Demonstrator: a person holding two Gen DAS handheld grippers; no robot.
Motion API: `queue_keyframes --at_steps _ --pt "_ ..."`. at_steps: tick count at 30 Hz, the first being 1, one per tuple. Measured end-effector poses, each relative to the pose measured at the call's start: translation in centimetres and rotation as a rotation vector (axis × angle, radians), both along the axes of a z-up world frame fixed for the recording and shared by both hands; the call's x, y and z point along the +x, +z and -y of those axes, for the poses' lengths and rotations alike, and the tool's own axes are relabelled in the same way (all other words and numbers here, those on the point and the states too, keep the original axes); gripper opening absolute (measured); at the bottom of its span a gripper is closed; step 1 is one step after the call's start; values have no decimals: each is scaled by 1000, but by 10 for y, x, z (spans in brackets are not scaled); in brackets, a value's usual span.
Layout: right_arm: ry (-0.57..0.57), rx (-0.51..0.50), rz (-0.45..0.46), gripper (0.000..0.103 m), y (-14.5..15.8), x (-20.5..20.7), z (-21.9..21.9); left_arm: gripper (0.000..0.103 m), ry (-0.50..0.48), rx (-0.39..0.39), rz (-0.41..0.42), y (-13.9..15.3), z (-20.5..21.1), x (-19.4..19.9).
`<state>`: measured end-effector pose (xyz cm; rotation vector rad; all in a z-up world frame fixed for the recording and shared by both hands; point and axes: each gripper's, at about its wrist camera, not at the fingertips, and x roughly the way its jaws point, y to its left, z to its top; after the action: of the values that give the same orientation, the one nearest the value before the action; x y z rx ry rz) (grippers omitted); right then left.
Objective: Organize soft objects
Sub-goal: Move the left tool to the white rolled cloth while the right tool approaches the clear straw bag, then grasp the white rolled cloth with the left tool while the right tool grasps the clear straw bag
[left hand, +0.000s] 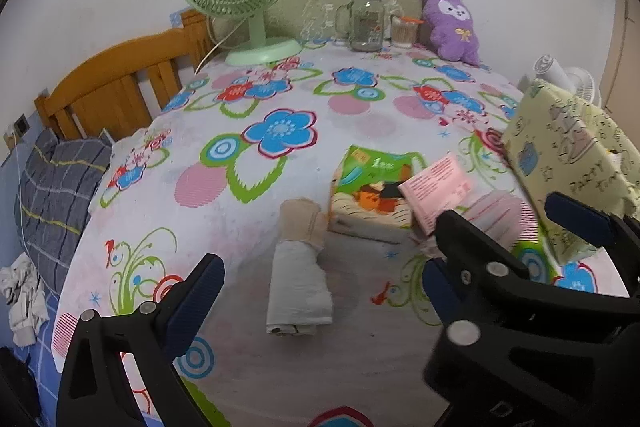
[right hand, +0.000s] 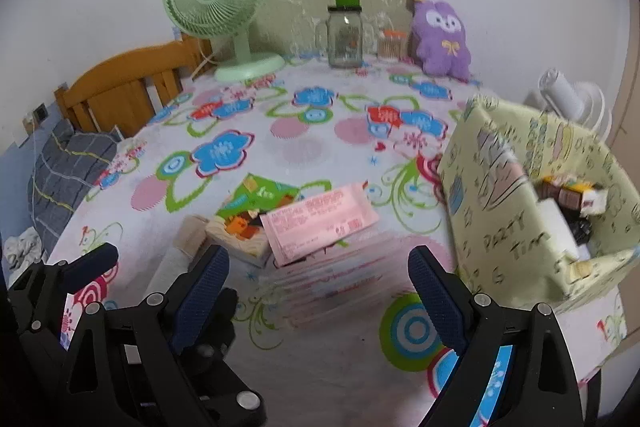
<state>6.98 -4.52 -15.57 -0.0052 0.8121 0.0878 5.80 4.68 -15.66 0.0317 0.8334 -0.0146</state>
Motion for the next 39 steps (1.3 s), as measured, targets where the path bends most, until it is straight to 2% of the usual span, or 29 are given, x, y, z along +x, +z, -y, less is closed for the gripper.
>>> queue_keyframes --at_steps 6,14,17,19,23,26,27,30,31,33,39 --pt "-7 -5 -66 84 -13 9 -2 95 4 -1 -42 -12 -4 10" --pt "-17 -14 -135 74 -29 23 -3 83 -9 -30 -96 -24 -6 21" --pt "-23 -8 -137 74 -31 27 -3 79 -9 -37 -89 -24 -6 21" --pt "-26 -3 -135 73 -31 29 -2 70 -12 -41 -82 -24 -5 21" --pt "-24 -3 -134 62 -32 31 -2 56 -44 -46 -75 -22 1 21" --pt "-16 -3 -131 51 -32 30 -3 41 -69 -51 -74 -21 5 19" --pt "-15 -1 -131 44 -32 30 -3 37 -72 -54 -75 -20 6 20" --pt "-10 5 -132 37 -31 29 -2 26 -83 -56 -74 -20 10 19" --pt "-11 7 -132 36 -31 28 -1 23 -84 -58 -74 -20 11 19" --pt "-10 3 -129 25 -30 26 0 19 -87 -56 -74 -19 13 19" --pt "-6 6 -118 19 -26 21 4 16 -71 -48 -70 -18 16 17"
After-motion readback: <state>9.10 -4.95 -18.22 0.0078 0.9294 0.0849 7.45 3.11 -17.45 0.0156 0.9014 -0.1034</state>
